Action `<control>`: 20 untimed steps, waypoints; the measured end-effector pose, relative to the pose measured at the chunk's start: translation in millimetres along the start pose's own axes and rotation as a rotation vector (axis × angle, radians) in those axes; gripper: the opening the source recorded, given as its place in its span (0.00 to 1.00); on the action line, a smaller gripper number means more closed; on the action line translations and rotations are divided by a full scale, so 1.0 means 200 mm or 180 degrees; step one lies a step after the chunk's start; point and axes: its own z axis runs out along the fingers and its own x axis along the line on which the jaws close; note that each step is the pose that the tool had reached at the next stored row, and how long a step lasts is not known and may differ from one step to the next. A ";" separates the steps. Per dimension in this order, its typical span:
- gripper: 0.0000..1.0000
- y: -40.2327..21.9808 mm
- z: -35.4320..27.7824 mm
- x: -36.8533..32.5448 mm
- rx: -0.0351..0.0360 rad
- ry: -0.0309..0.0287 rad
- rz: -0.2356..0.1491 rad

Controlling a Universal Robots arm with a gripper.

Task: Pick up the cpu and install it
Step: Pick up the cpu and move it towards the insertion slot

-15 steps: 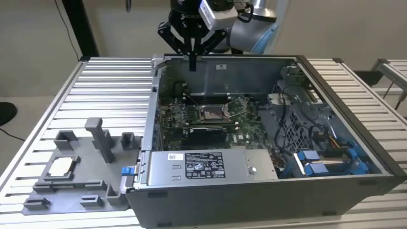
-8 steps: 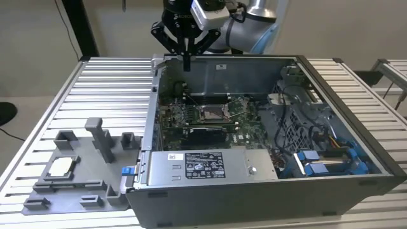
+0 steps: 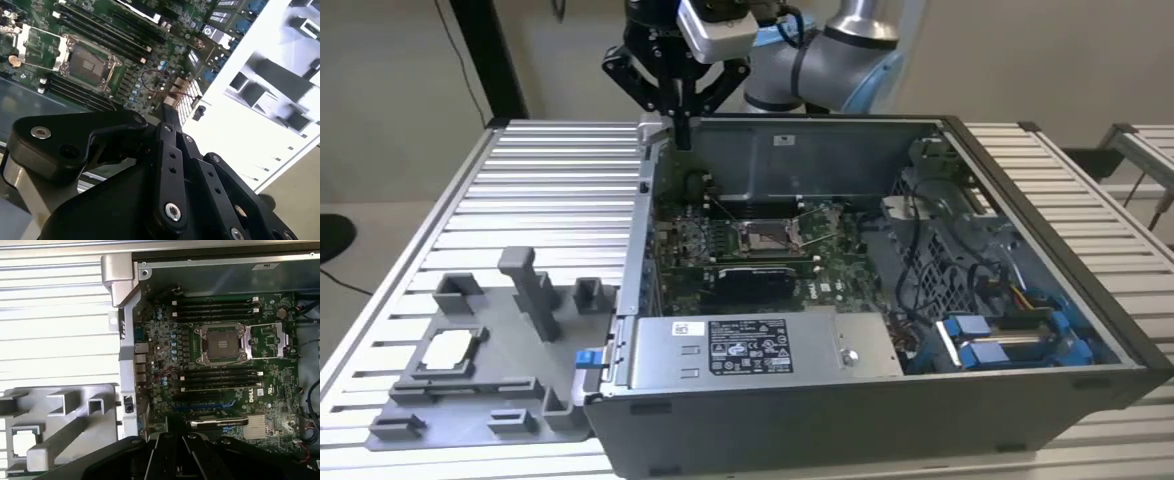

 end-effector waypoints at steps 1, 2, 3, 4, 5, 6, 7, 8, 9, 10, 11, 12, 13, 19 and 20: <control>0.00 -0.003 -0.001 0.045 0.0000 0.0000 0.0000; 0.00 -0.005 -0.001 0.066 0.0000 0.0000 0.0000; 0.00 -0.006 -0.002 0.089 0.0000 0.0000 0.0000; 0.00 -0.008 -0.002 0.113 0.0000 0.0000 0.0000; 0.00 -0.010 -0.003 0.136 0.0000 0.0000 0.0000; 0.00 -0.011 -0.004 0.157 0.0000 0.0000 0.0000; 0.00 -0.013 -0.004 0.181 0.0000 0.0000 0.0000; 0.00 -0.014 -0.005 0.203 0.0000 0.0000 0.0000; 0.00 -0.016 -0.005 0.226 0.0000 0.0000 0.0000; 0.00 -0.018 -0.006 0.249 0.0000 0.0000 0.0000; 0.00 -0.019 -0.006 0.271 0.0000 0.0000 0.0000; 0.00 -0.021 -0.006 0.294 0.0000 0.0000 0.0000; 0.00 -0.022 -0.007 0.315 0.0000 0.0000 0.0000; 0.00 -0.032 -0.009 0.452 0.0000 0.0000 0.0000; 0.00 -0.033 -0.009 0.474 0.0000 0.0000 0.0000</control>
